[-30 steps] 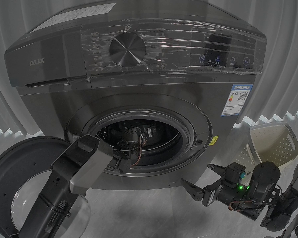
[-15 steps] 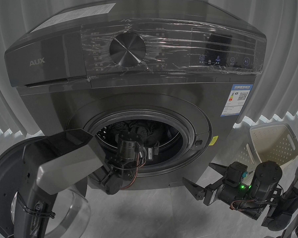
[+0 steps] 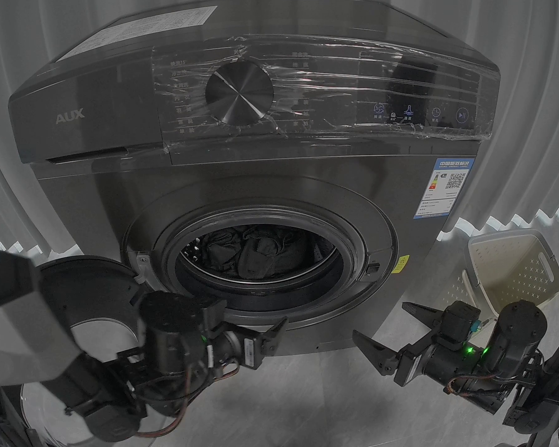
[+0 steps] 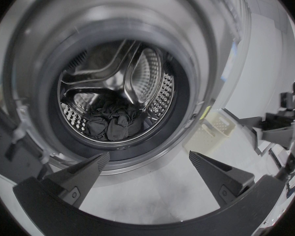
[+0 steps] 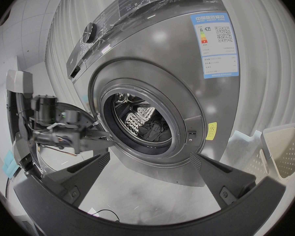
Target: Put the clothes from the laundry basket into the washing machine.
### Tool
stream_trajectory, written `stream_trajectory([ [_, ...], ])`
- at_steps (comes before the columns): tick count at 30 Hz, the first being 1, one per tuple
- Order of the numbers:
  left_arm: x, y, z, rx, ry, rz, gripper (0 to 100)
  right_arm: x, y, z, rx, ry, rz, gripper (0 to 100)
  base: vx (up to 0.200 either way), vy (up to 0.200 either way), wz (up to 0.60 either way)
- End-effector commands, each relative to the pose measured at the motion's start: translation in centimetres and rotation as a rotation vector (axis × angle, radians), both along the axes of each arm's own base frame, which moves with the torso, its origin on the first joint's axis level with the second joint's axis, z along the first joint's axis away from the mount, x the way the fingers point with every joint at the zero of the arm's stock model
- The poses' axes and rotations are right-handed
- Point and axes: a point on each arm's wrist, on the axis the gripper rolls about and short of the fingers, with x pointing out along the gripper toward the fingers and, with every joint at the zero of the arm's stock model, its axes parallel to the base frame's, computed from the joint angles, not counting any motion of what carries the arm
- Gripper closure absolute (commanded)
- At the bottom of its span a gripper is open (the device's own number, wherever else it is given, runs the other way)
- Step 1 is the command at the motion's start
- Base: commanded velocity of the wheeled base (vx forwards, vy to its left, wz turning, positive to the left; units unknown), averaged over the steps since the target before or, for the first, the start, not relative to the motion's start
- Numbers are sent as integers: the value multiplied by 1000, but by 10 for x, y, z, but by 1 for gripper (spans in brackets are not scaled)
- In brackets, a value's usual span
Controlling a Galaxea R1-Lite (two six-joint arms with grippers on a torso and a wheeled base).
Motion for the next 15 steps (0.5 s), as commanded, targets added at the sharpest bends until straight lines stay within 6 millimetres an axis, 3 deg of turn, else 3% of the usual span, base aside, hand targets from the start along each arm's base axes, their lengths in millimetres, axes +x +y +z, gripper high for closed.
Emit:
stream_trajectory([
  [1, -64, 42, 46, -143, -91, -58, 0, -9, -11, 15, 47, -41, -14, 0, 0, 0, 0],
  [8, -77, 59, 62, -209, -166, 31, 0, -23, -33, 32, 100, -97, -74, 0, 0, 0, 0],
  [13, -82, 68, 72, -244, -213, 77, 0, -26, -49, 34, 100, -109, -128, 0, 0, 0, 0],
  [15, -86, 83, 70, -215, -225, 115, 0, -24, -60, 34, 90, -117, -178, 0, -200, 0, 0],
])
